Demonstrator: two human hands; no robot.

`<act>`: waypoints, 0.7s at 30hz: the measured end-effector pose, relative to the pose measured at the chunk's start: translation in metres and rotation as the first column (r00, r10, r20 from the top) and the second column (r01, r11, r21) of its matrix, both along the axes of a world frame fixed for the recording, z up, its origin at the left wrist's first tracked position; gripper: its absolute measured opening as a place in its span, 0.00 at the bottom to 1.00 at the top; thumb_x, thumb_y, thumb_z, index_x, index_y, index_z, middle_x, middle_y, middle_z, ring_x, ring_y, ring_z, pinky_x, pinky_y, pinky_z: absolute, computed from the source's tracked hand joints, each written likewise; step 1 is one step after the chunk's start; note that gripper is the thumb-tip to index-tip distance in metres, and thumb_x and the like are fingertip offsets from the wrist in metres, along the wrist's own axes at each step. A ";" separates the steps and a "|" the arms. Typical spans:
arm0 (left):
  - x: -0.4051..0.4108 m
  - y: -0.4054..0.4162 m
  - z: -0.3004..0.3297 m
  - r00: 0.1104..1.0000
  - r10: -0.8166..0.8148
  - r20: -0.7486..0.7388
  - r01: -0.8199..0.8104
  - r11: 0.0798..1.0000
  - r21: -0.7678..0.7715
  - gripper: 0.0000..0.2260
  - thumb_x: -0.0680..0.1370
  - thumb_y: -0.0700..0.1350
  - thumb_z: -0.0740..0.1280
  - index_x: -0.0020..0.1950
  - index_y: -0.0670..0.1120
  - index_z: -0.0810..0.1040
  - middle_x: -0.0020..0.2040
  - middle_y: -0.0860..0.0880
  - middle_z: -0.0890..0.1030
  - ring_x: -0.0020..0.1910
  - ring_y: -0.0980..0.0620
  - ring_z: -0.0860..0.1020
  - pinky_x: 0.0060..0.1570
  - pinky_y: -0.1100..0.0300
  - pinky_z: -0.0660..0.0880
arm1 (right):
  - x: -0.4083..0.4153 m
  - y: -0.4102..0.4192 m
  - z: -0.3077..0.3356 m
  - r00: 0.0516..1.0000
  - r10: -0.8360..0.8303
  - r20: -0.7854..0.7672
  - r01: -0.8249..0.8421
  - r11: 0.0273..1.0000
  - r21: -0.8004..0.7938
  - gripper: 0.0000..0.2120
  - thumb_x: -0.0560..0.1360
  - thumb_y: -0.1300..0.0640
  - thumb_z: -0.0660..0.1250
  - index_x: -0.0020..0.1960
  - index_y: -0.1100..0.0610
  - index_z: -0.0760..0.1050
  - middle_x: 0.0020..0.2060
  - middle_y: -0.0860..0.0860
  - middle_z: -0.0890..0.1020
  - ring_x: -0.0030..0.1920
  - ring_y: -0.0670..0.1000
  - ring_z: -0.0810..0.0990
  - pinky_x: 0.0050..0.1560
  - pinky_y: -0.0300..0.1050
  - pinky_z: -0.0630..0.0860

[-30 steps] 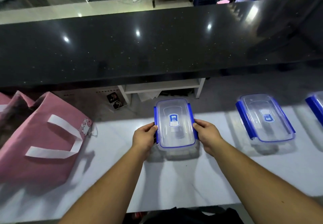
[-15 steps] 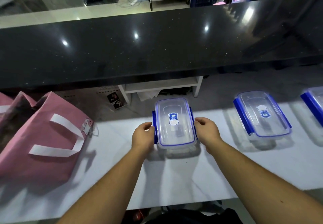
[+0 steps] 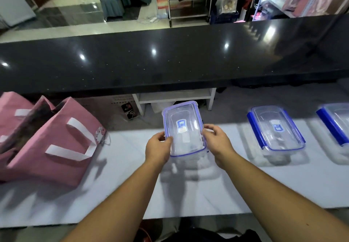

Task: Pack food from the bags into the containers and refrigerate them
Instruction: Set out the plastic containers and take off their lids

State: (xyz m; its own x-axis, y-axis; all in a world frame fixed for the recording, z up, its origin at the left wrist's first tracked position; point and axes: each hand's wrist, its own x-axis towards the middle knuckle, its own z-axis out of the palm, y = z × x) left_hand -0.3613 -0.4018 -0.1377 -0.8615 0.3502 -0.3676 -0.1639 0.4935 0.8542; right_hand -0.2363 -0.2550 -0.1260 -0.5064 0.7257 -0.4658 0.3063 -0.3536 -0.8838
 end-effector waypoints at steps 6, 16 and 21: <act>0.041 -0.019 0.004 0.997 0.070 0.027 -0.071 0.997 0.034 0.08 0.79 0.43 0.70 0.57 0.53 0.83 0.48 0.56 0.85 0.46 0.54 0.83 0.50 0.58 0.79 | 0.028 -0.016 0.012 0.972 0.006 -0.233 -0.057 0.975 -0.213 0.12 0.83 0.63 0.65 0.64 0.63 0.78 0.53 0.56 0.86 0.47 0.59 0.85 0.43 0.48 0.82; 0.118 -0.057 0.002 0.778 0.274 0.565 -0.488 0.830 0.269 0.15 0.87 0.51 0.62 0.63 0.40 0.78 0.58 0.42 0.82 0.49 0.42 0.82 0.49 0.53 0.81 | 0.125 -0.052 0.014 0.879 0.473 -0.052 -0.442 0.852 0.279 0.12 0.81 0.61 0.69 0.56 0.46 0.85 0.53 0.40 0.86 0.56 0.43 0.84 0.60 0.39 0.79; 0.128 -0.082 0.004 0.721 0.385 0.577 -0.592 0.774 0.224 0.14 0.85 0.51 0.65 0.52 0.40 0.79 0.46 0.41 0.84 0.39 0.45 0.81 0.45 0.54 0.82 | 0.156 -0.066 -0.009 0.741 0.579 0.339 -0.647 0.484 0.589 0.13 0.80 0.56 0.70 0.62 0.46 0.85 0.55 0.46 0.85 0.57 0.47 0.80 0.59 0.33 0.72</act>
